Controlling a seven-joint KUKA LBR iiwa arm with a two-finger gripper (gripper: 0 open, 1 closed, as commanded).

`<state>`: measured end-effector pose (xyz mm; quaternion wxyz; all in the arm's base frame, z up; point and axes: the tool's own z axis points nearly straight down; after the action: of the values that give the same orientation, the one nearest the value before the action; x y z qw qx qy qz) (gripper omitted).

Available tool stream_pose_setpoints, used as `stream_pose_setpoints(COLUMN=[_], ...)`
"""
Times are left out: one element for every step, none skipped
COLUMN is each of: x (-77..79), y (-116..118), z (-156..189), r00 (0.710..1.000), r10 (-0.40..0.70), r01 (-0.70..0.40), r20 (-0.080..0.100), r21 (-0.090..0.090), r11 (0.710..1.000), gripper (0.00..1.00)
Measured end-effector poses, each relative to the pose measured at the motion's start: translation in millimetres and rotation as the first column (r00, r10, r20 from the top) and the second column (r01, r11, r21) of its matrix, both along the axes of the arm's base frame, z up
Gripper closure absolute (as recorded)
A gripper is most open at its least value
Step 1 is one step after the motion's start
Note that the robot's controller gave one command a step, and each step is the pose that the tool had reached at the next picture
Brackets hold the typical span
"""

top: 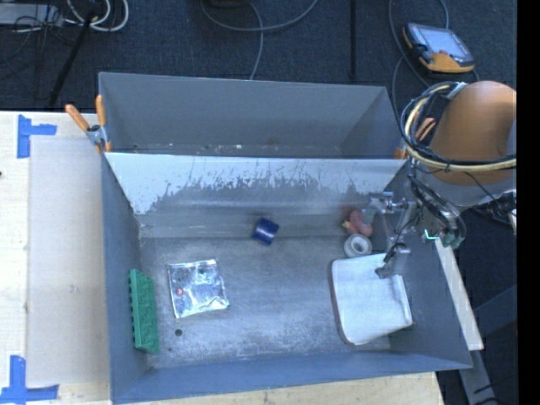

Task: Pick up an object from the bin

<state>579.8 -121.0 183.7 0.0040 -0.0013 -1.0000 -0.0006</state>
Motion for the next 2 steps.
stream_pose_setpoints(x=[46.1, 44.9], y=[-15.5, -37.9], z=[-109.1, -82.0], r00=[0.992, 0.979], r10=[-0.126, -0.203], r01=[0.126, 0.203], r20=[0.017, 0.014], r21=[0.017, 0.000], r11=[0.992, 0.979], gripper=[0.00, 0.00])
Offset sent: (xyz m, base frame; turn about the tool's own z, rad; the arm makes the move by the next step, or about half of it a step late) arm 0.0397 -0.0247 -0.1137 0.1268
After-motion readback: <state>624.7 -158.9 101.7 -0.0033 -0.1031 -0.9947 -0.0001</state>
